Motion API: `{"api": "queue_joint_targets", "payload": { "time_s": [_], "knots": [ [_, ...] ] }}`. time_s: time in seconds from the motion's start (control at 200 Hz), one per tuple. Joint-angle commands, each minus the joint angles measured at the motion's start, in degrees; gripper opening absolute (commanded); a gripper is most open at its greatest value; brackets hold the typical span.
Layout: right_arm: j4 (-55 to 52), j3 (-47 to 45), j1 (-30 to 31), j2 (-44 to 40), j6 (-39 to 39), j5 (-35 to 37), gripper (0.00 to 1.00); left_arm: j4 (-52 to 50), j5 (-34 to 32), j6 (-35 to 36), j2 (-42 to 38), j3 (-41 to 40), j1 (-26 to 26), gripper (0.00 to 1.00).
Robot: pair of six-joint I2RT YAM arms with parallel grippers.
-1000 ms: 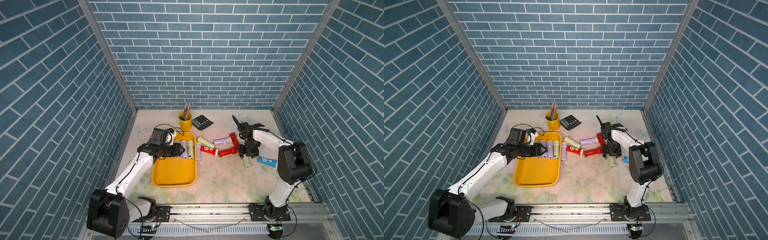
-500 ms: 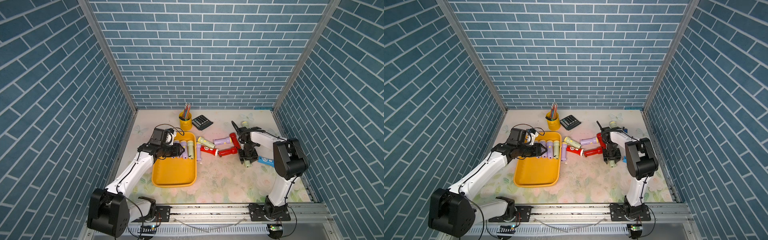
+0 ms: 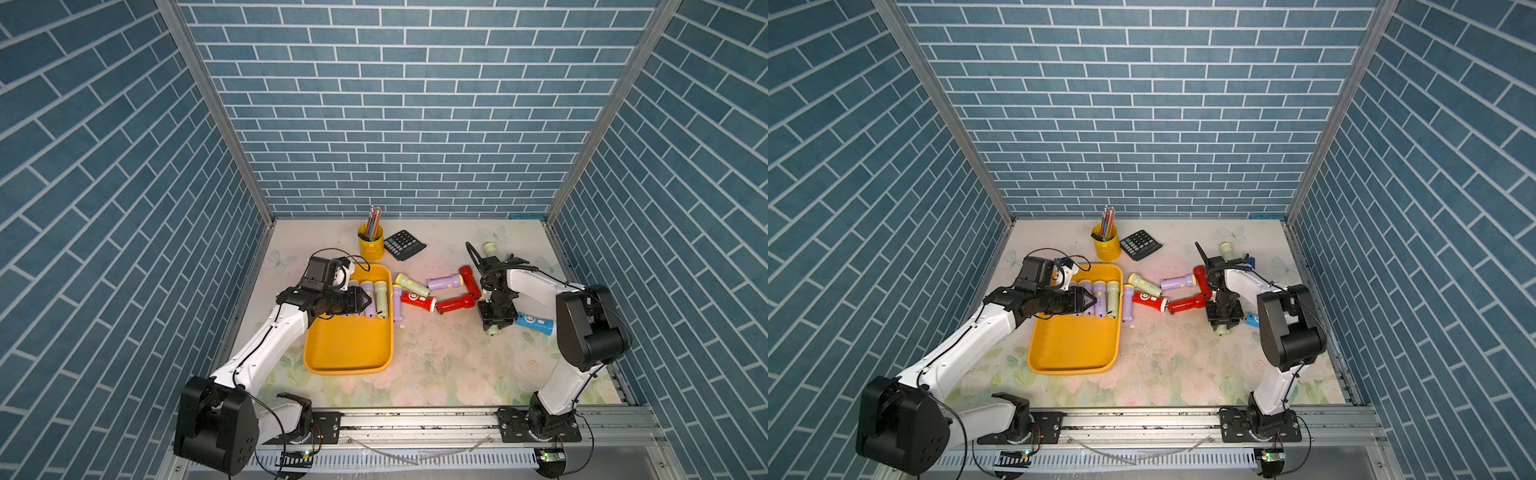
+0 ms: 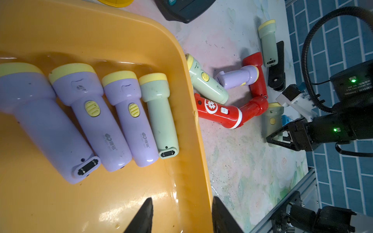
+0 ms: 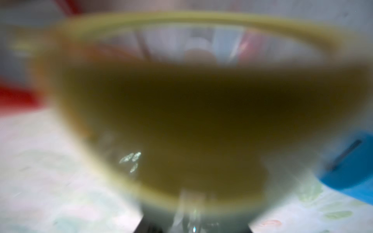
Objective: Put the flashlights into the storage boxes
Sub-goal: Pick up the flashlight from the center of the board.
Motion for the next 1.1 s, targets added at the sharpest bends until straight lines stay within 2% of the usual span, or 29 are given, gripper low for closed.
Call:
{"api": "queue_joint_targets", "payload": {
  "time_s": [0.0,0.1,0.22,0.415,0.69,0.915,1.095],
  "knots": [
    [3.4,-2.3,0.1,-8.0,-1.6,-7.0,0.26,5.4,3.9,-0.9,-0.7,-0.1,-2.6,0.48],
    [9.3,-5.1,1.2,-13.5,-0.1,-12.7,0.25,9.9,5.3,-0.8,-0.6,0.0,-6.2,0.48],
    [21.4,-10.4,4.2,-20.7,1.7,-20.5,0.23,16.3,7.9,-2.7,0.3,0.1,-9.6,0.49],
    [39.3,-17.2,11.4,-27.2,4.8,-23.8,0.22,24.7,8.6,-3.7,0.9,-0.2,-15.4,0.5],
    [59.3,-22.6,16.7,-27.3,12.9,-23.7,0.22,27.8,6.6,-3.5,2.7,0.1,-19.6,0.51],
    [68.4,-23.1,20.3,-25.1,15.3,-25.0,0.22,28.0,2.4,-3.4,3.9,1.2,-20.9,0.5],
    [73.5,-23.8,22.1,-23.8,15.4,-27.0,0.22,29.1,1.9,-3.2,4.9,1.8,-21.4,0.5]
  ]
}}
